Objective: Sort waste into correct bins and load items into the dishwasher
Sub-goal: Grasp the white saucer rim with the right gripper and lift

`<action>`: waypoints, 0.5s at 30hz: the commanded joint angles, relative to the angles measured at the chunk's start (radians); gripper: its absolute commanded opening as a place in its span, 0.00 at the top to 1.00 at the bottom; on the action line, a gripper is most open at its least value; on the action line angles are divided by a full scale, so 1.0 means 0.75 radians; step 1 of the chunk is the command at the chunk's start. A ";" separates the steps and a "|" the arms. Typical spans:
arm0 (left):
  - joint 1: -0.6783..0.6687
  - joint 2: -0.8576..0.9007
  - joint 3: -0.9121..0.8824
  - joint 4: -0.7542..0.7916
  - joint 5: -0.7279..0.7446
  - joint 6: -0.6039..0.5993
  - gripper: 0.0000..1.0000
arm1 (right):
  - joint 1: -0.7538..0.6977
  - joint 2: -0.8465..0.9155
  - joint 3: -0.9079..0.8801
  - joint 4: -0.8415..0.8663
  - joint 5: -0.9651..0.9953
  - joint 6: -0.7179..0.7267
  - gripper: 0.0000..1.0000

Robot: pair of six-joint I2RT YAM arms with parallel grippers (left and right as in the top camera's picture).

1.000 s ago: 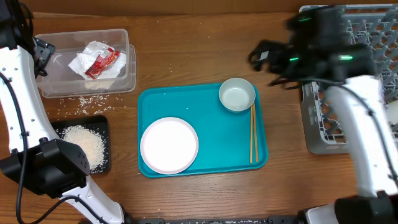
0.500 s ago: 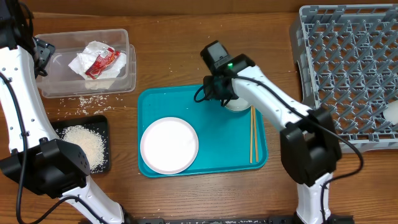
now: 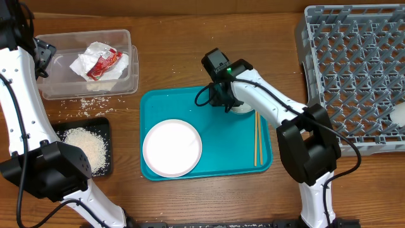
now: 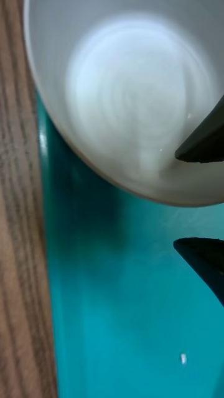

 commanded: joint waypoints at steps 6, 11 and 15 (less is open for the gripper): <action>-0.011 -0.039 -0.005 0.000 -0.022 -0.027 0.00 | 0.016 -0.014 -0.008 -0.014 0.011 0.068 0.72; -0.011 -0.039 -0.005 0.000 -0.022 -0.027 0.00 | 0.016 -0.034 0.126 -0.105 0.009 0.068 0.96; -0.011 -0.039 -0.005 0.000 -0.022 -0.027 0.00 | 0.016 -0.042 0.281 -0.208 -0.007 0.068 0.96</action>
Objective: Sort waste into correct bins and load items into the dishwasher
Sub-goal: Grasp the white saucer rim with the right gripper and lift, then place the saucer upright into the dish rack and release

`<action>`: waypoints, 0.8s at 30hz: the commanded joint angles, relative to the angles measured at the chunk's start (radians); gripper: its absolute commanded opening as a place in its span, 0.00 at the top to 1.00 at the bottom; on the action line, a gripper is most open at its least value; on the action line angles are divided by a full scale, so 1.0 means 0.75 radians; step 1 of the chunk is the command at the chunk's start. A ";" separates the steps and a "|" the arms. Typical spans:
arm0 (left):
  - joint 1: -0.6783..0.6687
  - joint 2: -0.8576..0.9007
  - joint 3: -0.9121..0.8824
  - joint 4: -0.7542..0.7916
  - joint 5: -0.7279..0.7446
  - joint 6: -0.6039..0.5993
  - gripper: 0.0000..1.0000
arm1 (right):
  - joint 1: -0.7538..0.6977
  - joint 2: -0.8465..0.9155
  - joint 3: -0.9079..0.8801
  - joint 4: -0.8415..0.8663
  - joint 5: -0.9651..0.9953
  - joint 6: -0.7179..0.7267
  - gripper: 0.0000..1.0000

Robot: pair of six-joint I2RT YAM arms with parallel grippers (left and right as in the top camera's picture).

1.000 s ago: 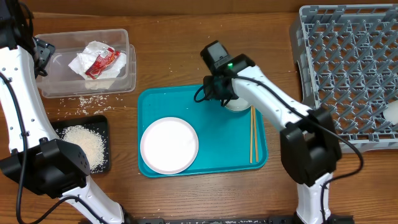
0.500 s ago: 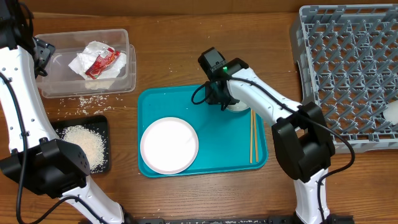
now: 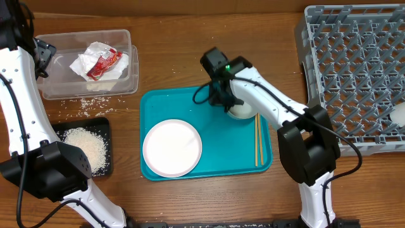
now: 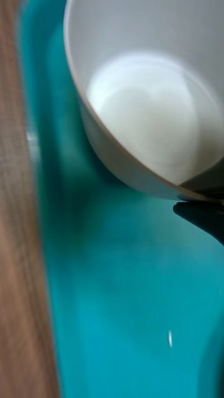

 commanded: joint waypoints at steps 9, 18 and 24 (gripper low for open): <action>-0.011 -0.039 -0.005 0.001 -0.022 -0.027 0.00 | -0.189 -0.042 0.685 -0.355 0.205 -0.002 0.96; -0.011 -0.039 -0.005 0.001 -0.022 -0.027 0.00 | -0.847 -0.041 0.977 -0.359 -0.056 -0.092 0.96; -0.011 -0.039 -0.005 0.001 -0.022 -0.027 0.00 | -1.372 0.028 0.868 -0.103 -0.456 -0.286 0.96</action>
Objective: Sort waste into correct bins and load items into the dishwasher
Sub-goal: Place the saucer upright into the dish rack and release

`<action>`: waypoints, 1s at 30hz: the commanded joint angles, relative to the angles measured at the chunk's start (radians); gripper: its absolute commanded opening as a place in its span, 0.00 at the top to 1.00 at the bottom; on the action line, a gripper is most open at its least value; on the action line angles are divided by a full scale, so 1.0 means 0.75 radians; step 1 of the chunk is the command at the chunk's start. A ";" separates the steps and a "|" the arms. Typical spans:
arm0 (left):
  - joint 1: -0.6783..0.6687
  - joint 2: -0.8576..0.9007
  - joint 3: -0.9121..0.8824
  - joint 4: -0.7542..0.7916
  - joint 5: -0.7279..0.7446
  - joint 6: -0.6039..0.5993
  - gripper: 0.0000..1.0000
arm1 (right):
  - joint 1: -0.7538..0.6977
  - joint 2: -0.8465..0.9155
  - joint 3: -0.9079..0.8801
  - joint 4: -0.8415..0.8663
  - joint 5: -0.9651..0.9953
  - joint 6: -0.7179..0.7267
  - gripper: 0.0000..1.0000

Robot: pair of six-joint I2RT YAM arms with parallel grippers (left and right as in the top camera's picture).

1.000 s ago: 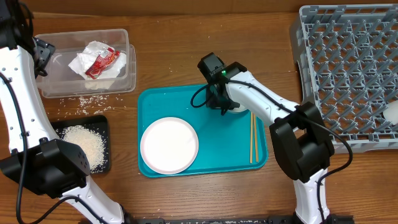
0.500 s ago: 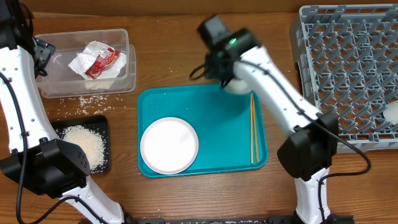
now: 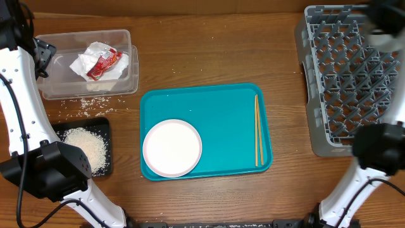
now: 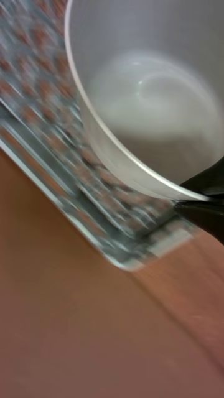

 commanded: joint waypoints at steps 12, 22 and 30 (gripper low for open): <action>-0.011 -0.039 -0.005 0.001 -0.022 -0.027 0.00 | -0.512 0.349 -0.116 0.345 -1.338 -0.344 0.96; -0.011 -0.039 -0.005 0.001 -0.022 -0.027 0.00 | -0.512 0.474 -0.116 0.411 -1.563 -0.343 0.96; -0.011 -0.039 -0.005 0.001 -0.022 -0.027 0.00 | -0.520 0.481 -0.116 0.345 -1.357 -0.297 0.96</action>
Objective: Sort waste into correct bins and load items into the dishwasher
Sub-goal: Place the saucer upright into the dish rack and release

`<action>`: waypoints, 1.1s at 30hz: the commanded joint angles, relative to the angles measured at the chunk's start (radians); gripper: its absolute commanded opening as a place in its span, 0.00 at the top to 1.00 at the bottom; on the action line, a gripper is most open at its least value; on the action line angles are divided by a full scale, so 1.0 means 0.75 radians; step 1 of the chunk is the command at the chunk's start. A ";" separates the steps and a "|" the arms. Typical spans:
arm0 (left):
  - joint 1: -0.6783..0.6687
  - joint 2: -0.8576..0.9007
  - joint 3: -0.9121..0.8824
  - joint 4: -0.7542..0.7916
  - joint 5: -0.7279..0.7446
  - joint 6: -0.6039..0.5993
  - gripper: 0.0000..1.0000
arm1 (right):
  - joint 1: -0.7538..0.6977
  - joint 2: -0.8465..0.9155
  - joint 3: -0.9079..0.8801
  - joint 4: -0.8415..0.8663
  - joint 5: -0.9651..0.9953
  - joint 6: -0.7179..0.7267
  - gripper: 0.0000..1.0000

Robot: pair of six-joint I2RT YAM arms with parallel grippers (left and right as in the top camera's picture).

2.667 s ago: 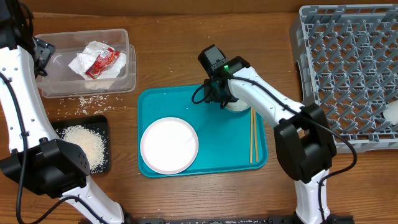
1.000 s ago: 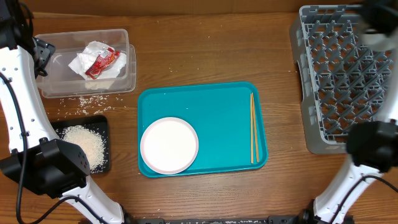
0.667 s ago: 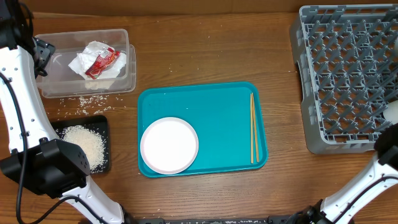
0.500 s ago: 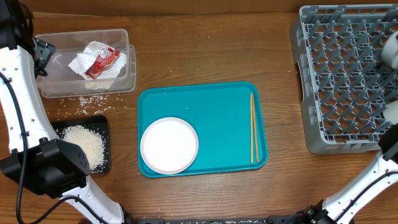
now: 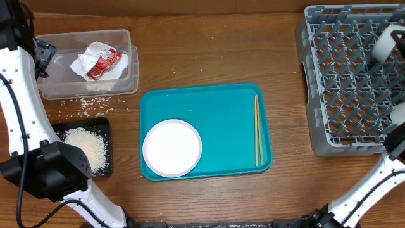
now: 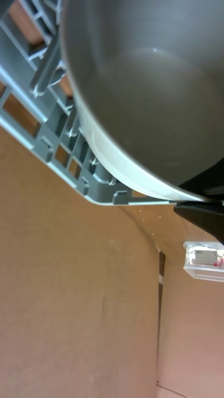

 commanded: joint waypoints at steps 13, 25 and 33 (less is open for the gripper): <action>-0.011 -0.039 -0.005 -0.001 -0.022 -0.027 0.00 | -0.098 -0.033 0.010 -0.271 0.377 0.035 0.90; -0.011 -0.039 -0.005 0.000 -0.022 -0.027 0.00 | -0.122 -0.397 0.010 -0.448 0.719 0.262 0.09; -0.011 -0.039 -0.005 0.000 -0.022 -0.027 0.00 | -0.092 -0.594 0.010 -0.435 0.886 0.286 0.12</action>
